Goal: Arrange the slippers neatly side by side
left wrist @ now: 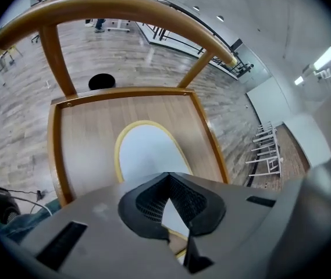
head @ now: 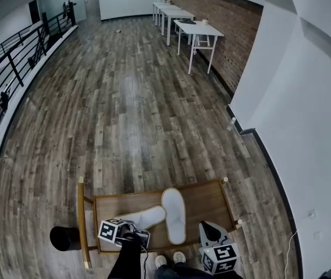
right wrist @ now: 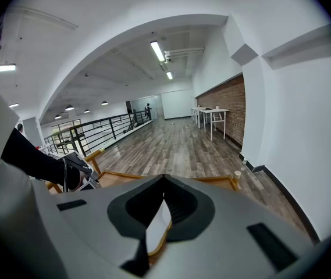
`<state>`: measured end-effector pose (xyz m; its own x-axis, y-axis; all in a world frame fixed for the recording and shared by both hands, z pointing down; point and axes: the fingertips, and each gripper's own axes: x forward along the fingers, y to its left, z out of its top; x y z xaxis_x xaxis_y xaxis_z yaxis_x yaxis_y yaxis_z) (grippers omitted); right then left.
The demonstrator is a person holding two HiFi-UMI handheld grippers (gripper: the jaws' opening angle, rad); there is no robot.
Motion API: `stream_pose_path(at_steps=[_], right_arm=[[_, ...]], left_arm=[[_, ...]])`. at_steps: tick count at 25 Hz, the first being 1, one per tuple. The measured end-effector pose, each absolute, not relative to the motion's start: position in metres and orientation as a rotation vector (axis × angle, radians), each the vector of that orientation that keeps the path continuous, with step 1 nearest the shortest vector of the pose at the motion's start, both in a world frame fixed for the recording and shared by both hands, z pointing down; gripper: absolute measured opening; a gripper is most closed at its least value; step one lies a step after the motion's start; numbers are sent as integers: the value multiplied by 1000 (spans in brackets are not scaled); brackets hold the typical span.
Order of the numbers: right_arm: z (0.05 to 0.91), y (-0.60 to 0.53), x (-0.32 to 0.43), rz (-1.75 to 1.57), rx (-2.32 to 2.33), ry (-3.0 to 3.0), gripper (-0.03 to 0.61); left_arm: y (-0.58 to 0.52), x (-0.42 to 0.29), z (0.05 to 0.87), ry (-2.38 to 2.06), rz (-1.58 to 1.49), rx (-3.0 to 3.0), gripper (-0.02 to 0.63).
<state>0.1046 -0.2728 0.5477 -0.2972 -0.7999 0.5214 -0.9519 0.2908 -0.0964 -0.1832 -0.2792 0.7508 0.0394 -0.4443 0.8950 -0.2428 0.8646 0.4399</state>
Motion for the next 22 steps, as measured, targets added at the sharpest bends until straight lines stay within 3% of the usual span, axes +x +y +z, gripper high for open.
stream_pose_path(at_steps=[7,15,22], right_arm=[[545,-272,97,555,1559,-2214,-2],[544,-270,94,552,1551,-2231,-2],[544,-269,91,548,1543,-2239,-2]], left_arm=[[-296,-191,731,-1527,-131,764,0],[-305,-199,715,-1471,121,1038,0],[-302,-150,716,-1209,-311,743,15]])
